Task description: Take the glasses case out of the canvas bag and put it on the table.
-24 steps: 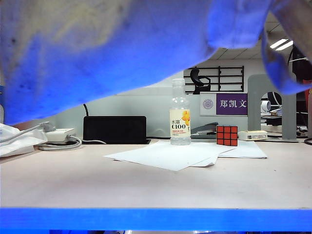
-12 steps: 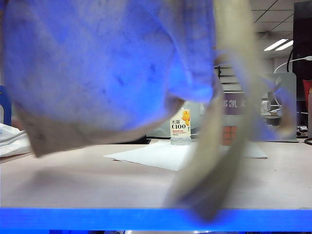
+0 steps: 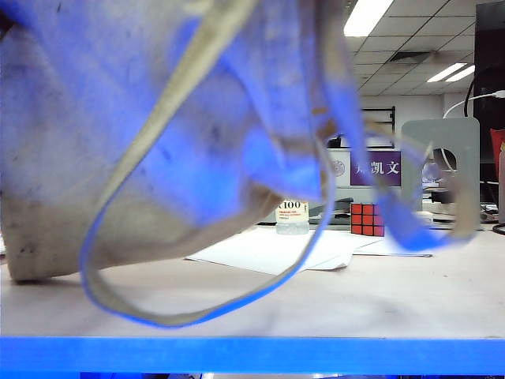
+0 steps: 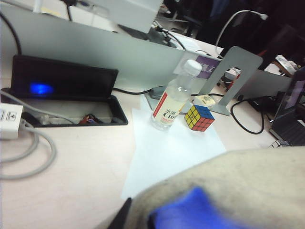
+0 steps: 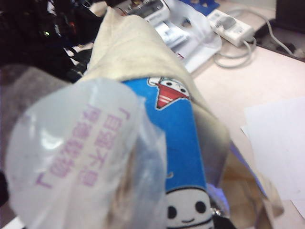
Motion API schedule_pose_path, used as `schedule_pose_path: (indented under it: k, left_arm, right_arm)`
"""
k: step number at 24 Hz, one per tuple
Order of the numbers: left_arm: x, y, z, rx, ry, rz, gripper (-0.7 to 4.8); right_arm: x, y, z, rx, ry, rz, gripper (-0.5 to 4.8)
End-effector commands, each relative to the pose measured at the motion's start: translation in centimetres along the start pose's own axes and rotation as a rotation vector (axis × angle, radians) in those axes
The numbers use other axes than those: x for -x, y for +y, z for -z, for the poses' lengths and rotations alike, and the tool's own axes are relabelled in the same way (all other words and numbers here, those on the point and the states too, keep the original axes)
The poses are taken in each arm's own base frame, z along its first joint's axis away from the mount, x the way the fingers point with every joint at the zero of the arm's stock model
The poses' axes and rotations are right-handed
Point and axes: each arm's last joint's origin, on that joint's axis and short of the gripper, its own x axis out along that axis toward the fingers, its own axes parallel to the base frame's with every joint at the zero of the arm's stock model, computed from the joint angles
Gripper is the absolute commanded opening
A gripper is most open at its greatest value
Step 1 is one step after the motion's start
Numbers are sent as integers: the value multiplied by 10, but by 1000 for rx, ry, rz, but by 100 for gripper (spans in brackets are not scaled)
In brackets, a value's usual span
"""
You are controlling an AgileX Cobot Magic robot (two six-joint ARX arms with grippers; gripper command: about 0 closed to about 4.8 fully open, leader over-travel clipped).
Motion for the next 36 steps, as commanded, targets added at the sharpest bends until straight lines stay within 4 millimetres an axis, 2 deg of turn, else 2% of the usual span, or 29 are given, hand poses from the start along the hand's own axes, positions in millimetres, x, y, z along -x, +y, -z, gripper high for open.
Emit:
schedule_pose_path:
  k: [1,9,12,15,17,20,25,26,27,29,30,31,35,36]
  left_arm:
    - [-4,-2,-1,-13,3,19,-6]
    - [-5,1,2,25,17,-45,-6]
    - [-5,5,6,39,30,-183,-6]
    - [-3,9,12,51,69,-300,-6]
    - [-4,10,14,61,92,-279,-5]
    - [-7,7,15,57,97,-245,-5]
    - [-17,-9,10,0,86,55,6]
    - [-19,-11,10,-13,83,95,46]
    - [-21,-14,9,-27,79,123,111]
    - [-25,-19,8,-29,77,148,304]
    - [-26,-20,8,-34,77,148,364]
    - [-28,-21,8,-37,76,131,391]
    - [-28,-20,6,-45,52,71,419]
    - [-28,-20,3,-33,34,72,444]
  right_arm:
    - [-4,-2,-5,45,-21,4,71]
    - [-24,-20,-5,3,32,50,71]
    - [-21,-18,-7,29,16,58,71]
    - [-4,-18,-8,39,-36,123,71]
    - [4,-17,-9,38,-65,143,71]
    - [4,-17,-9,28,-64,132,71]
    - [-12,-16,-11,41,-43,83,71]
    - [-15,-17,-12,41,-39,75,71]
    - [-19,-18,-12,37,-31,68,71]
    - [-23,-21,-11,20,-20,64,71]
    - [-23,-22,-11,12,-18,66,71]
    - [-25,-23,-11,9,-15,67,71]
    - [-28,-26,-12,5,-10,71,71]
    - [-28,-26,-11,3,-8,72,71]
